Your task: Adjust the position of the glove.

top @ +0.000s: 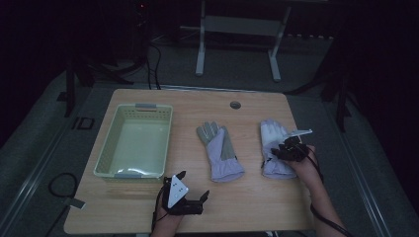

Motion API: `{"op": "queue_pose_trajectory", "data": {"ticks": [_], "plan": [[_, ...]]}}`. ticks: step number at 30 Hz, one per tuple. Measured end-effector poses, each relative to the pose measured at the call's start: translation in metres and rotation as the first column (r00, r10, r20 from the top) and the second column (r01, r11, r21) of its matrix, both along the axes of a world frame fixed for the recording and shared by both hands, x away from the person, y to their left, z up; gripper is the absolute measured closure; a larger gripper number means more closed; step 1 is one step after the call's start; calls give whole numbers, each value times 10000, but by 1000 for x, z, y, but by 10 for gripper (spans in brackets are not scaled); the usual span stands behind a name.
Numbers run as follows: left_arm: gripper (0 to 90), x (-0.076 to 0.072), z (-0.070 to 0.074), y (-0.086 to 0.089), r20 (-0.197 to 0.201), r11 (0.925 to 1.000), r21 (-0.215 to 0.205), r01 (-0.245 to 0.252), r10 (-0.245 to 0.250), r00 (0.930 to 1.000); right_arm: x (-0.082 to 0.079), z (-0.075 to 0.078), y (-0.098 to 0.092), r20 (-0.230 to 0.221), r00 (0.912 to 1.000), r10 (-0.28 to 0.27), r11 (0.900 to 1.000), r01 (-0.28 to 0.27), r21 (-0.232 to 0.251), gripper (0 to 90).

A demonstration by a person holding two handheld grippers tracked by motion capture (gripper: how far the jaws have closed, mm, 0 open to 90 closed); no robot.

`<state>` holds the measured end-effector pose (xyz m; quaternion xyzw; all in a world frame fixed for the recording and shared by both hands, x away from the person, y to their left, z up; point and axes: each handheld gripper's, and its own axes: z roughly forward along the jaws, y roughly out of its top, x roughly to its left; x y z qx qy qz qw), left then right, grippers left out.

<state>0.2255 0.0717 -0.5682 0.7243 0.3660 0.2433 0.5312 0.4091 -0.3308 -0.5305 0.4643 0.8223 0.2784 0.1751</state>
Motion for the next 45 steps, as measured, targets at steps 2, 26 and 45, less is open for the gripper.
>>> {"op": "queue_pose_trajectory", "data": {"ticks": [2, 26, 45], "plan": [[0, 0, 0, 0, 5, 10000, 10, 0, 0, 10000, -2, -3, 0, 141, 9999, 65, 9999, -66, 84, 598], [0, 0, 0, 0, -25, 10000, 3, -44, 44, 10000, -12, 36, 4, 367, 9976, -592, 9965, 569, 605, 809], [0, 0, 0, 0, 26, 10000, 37, -79, 79, 10000, -24, 131, 61, 1294, 9850, 1143, 9888, -1254, 808, 811]]}}
